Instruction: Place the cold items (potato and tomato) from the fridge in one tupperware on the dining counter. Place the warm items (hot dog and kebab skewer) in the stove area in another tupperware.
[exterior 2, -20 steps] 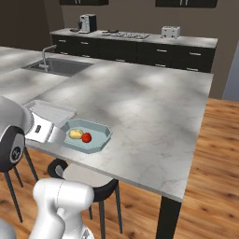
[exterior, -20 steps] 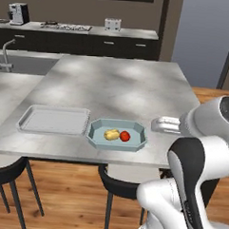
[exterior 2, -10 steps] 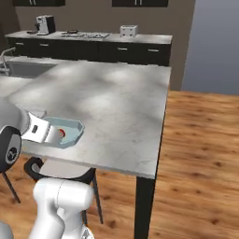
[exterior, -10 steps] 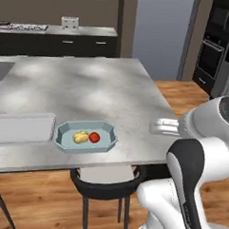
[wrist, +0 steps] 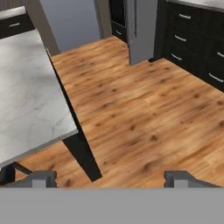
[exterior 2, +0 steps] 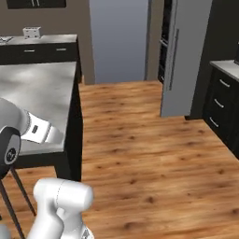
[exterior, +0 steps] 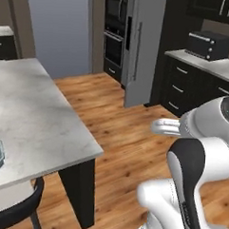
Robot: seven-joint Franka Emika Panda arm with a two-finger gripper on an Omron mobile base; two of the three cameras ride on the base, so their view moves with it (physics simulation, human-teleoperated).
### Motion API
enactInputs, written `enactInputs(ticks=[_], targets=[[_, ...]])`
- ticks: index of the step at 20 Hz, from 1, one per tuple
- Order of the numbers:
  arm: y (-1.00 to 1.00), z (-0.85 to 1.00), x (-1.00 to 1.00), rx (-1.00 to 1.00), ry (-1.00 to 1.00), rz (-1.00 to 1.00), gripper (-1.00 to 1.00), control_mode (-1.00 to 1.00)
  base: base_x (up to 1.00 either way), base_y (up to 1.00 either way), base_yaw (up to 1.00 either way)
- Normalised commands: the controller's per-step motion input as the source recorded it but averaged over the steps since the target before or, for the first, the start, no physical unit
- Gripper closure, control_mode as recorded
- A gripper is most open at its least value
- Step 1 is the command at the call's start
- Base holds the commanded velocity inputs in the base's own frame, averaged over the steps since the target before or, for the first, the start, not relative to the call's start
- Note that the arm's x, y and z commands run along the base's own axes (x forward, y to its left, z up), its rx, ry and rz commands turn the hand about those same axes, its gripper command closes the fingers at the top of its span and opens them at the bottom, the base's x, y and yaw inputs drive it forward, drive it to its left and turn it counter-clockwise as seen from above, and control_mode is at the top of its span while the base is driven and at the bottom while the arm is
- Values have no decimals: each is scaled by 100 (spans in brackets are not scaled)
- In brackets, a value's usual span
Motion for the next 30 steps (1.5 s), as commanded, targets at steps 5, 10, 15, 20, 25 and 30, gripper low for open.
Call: enactInputs(ticks=[5,10,15,20,25,30], targets=[[0,0,0,0,0,0,-100,100,33,-91,-6],[0,0,0,0,0,0,-100,100,76,-76,18],[0,0,0,0,0,0,-100,100,96,-49,26],[0,0,0,0,0,0,-100,100,100,-11,4],[0,0,0,0,0,0,-100,100,100,-1,0],[0,0,0,0,0,0,-100,100,100,0,0]])
